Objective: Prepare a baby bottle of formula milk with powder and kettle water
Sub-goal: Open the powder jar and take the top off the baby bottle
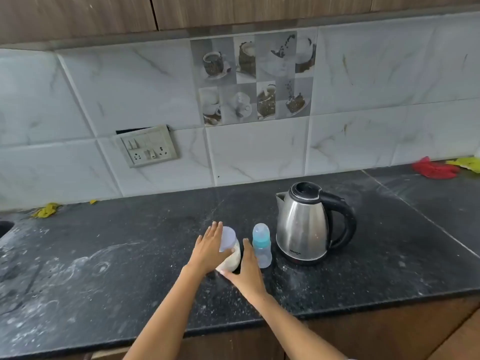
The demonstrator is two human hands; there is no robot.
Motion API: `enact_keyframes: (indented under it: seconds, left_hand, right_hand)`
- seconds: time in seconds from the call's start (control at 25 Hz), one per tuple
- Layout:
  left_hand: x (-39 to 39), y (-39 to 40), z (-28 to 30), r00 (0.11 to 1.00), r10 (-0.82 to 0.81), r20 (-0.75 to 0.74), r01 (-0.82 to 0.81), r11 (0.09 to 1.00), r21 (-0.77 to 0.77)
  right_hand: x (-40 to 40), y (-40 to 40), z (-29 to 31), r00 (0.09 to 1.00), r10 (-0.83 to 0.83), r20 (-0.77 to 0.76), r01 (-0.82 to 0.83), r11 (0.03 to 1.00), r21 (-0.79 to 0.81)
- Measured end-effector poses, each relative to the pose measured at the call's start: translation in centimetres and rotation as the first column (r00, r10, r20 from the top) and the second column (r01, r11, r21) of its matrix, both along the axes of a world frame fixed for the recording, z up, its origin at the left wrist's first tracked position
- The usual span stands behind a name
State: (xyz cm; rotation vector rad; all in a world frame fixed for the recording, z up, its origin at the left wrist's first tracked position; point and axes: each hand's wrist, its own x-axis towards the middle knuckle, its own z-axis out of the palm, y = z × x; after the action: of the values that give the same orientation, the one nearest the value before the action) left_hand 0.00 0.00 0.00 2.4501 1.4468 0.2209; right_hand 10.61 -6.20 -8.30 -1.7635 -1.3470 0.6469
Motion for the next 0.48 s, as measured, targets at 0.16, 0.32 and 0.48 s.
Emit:
enact_keyframes:
  seconds: [0.16, 0.32, 0.48]
  left_hand:
    - [0.1, 2.4, 0.2, 0.993, 0.040, 0.113, -0.026, 0.993, -0.118]
    - [0.5, 3.9, 0.1, 0.998, -0.047, -0.048, 0.043, 0.996, -0.075]
    - [0.8, 3.3, -0.3, 0.976, -0.100, -0.194, 0.104, 0.995, 0.010]
  right_hand:
    - [0.8, 2.8, -0.1, 0.988, 0.059, -0.142, -0.074, 0.992, -0.103]
    - [1.6, 4.7, -0.5, 0.972, 0.073, -0.225, -0.091, 0.993, -0.071]
    - [1.6, 4.6, -1.8, 0.966, 0.091, -0.243, -0.098, 0.995, -0.016]
